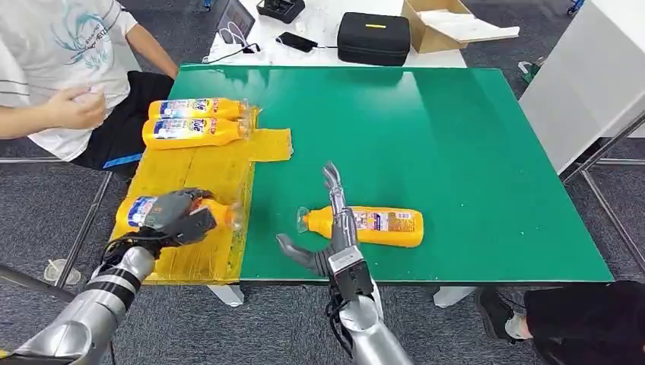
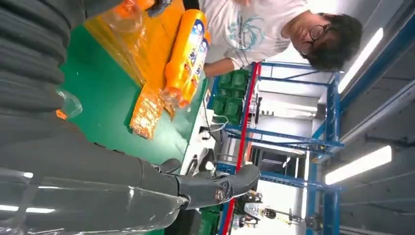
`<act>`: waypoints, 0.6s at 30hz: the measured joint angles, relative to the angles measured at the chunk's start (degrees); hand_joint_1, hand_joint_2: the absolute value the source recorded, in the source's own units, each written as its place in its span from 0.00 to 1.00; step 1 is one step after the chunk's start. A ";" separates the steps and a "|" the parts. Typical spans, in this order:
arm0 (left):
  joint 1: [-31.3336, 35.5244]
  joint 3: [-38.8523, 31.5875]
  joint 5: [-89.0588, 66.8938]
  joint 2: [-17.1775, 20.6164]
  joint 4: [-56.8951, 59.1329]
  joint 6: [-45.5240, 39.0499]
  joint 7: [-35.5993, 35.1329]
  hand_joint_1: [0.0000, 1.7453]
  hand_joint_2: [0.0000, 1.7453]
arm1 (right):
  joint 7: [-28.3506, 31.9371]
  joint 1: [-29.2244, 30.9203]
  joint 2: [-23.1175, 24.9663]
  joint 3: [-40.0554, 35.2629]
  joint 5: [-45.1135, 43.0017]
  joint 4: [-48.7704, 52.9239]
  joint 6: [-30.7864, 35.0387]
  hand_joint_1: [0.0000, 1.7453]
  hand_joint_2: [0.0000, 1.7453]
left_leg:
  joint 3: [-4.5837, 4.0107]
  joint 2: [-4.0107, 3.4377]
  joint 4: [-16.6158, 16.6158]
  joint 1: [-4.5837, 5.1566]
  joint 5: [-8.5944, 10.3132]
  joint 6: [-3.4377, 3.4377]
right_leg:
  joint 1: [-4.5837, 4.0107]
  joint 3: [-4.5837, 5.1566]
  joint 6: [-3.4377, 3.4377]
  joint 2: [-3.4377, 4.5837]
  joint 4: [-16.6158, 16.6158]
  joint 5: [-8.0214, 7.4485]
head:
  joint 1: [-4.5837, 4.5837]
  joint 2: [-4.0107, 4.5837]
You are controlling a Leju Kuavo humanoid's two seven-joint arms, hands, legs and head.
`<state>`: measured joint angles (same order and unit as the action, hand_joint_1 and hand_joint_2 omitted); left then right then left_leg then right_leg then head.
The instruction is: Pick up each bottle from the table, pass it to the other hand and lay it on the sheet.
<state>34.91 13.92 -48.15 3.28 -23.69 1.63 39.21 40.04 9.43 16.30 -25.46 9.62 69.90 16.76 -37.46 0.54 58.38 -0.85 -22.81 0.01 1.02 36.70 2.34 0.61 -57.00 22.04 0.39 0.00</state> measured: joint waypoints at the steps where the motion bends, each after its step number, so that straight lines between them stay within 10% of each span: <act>1: -0.02 -0.02 0.51 0.00 -0.13 0.80 0.27 0.00 0.00 | 0.00 0.01 0.05 0.02 -0.02 -0.16 -0.04 0.00 1.00 | 0.00 0.05 0.00 0.00 0.00 0.00 | 0.00 -0.03 0.01 -0.03 0.00 0.01 | 0.00 0.00; 18: -5.46 3.41 22.52 1.77 -9.38 22.56 1.60 0.00 0.00 | -0.11 1.12 0.55 0.92 -1.57 -4.16 -1.68 0.00 1.00 | 0.37 0.40 -0.03 -0.04 -0.02 0.01 | -0.04 -0.51 0.00 -0.45 0.01 0.20 | -0.02 0.00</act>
<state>29.45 17.33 -25.63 5.05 -33.07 24.20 40.81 39.93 10.55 16.85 -24.54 8.04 65.74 15.08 -37.09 0.94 58.35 -0.88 -22.83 0.03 0.97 36.20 2.34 0.16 -56.99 22.25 0.37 0.00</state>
